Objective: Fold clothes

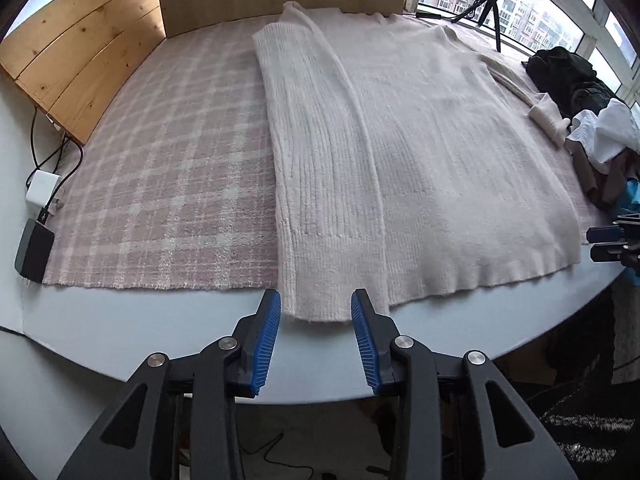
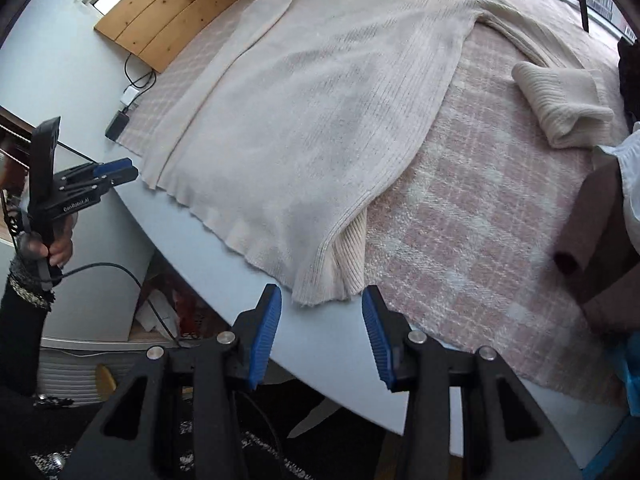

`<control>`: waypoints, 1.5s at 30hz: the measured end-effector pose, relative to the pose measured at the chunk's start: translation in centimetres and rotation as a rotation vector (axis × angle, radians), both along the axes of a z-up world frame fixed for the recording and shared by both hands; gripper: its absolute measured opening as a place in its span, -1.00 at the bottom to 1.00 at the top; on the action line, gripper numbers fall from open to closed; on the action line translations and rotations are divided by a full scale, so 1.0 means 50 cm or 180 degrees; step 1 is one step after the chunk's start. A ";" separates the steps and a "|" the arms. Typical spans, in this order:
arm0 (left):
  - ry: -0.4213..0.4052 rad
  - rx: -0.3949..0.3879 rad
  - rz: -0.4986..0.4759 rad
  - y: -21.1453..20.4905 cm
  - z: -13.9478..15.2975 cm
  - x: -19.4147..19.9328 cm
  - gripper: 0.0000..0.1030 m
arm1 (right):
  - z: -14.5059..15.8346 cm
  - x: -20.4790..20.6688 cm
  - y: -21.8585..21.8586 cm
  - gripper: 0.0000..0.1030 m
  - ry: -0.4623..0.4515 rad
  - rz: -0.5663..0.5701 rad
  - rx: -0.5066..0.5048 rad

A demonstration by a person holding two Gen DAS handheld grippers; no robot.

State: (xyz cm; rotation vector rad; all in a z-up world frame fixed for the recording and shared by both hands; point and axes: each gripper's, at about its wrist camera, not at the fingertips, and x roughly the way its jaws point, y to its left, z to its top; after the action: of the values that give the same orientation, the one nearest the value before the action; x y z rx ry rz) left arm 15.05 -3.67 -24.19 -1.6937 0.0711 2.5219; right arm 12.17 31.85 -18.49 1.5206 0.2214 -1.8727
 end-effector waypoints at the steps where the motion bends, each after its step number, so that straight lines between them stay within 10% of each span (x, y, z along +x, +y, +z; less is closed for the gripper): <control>1: -0.0014 0.0000 -0.0002 -0.005 -0.008 -0.006 -0.32 | -0.001 -0.001 0.001 -0.19 0.0032 -0.0015 0.0003; 11: -0.0024 0.0286 -0.0170 -0.003 -0.030 -0.014 -0.79 | -0.018 0.001 -0.022 -0.21 0.0123 -0.0002 0.0028; 17: 0.0057 0.0326 -0.0076 -0.026 0.004 -0.014 -0.82 | -0.033 0.000 -0.049 -0.91 0.0122 0.0116 0.0167; 24: 0.0435 0.0340 -0.0016 -0.074 0.123 0.004 -0.83 | 0.059 -0.084 0.072 -0.93 -0.1458 -0.0620 -0.1944; 26: 0.0434 0.0263 -0.0068 -0.071 0.116 0.005 -0.83 | 0.038 -0.093 0.091 -0.93 -0.1553 -0.0806 -0.2078; 32: 0.0053 -0.0126 -0.0180 -0.026 -0.009 -0.004 -0.82 | -0.121 -0.049 0.040 -0.90 -0.1627 -0.1019 -0.0976; 37: 0.0080 -0.0036 -0.0144 -0.036 -0.011 -0.008 -0.82 | -0.060 -0.042 0.026 -0.87 -0.1218 -0.0864 -0.1009; 41: 0.0079 0.0074 -0.0099 -0.048 -0.009 -0.013 -0.70 | -0.051 -0.049 -0.005 -0.30 -0.0895 -0.0761 -0.0726; 45: 0.0078 0.0183 -0.0053 -0.059 -0.007 -0.017 -0.61 | -0.076 -0.049 -0.026 -0.30 -0.0862 -0.0741 -0.0584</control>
State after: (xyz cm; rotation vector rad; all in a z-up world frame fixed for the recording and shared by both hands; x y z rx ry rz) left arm 14.19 -6.60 -24.55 -1.6343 0.0143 2.5078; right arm 9.71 30.54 -22.29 1.7055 -0.2552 -1.7781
